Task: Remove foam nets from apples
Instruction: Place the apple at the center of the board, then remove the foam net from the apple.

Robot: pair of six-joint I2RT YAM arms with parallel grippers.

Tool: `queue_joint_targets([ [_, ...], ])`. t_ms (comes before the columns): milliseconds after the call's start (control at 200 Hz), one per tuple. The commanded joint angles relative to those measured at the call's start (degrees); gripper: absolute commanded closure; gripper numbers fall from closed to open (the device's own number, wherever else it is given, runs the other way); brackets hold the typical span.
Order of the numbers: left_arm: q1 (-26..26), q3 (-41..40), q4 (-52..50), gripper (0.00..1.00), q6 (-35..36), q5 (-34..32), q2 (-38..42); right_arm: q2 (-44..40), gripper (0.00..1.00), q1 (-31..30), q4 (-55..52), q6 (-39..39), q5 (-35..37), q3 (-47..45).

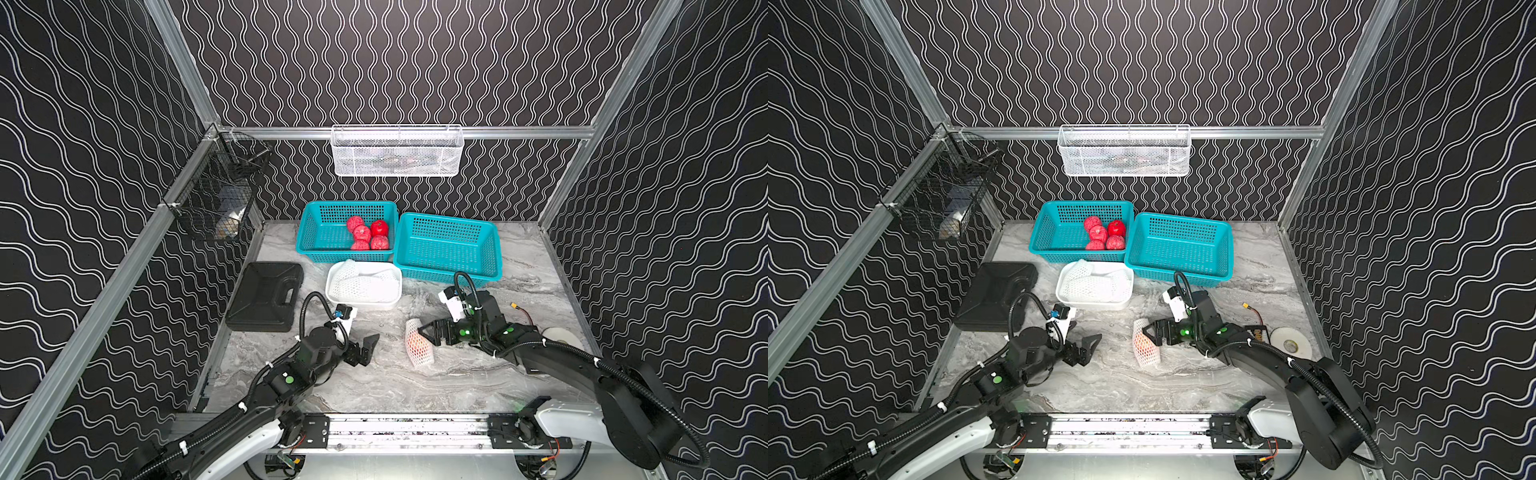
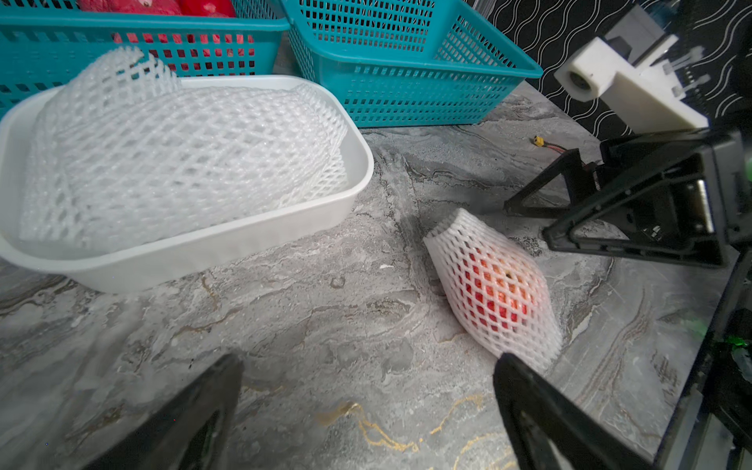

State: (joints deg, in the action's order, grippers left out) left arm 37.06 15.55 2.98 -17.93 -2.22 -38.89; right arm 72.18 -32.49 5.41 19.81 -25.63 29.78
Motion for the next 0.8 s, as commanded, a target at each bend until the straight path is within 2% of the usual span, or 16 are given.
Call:
queue_joint_targets([
  [0,-0.05,0.39,0.05,0.01,-0.35,0.97,0.07,-2.26,0.0,0.06,4.35,3.34,-4.72,-3.39],
  [210,-0.03,0.55,0.38,0.01,0.07,1.49,-0.39,-6.81,0.0,-4.07,4.32,5.05,-0.86,-9.15],
  [565,-0.06,0.58,2.2,0.01,-0.36,2.52,-1.62,2.75,0.0,-10.35,0.22,5.39,5.51,-4.23],
  [666,-0.06,0.59,1.71,0.01,-0.17,2.15,-1.37,3.79,0.12,-11.06,-0.07,5.95,7.68,-3.75],
  [796,-0.01,0.6,1.15,0.0,-0.08,1.78,-0.67,2.32,0.41,-11.11,-0.55,7.1,9.57,-3.5],
])
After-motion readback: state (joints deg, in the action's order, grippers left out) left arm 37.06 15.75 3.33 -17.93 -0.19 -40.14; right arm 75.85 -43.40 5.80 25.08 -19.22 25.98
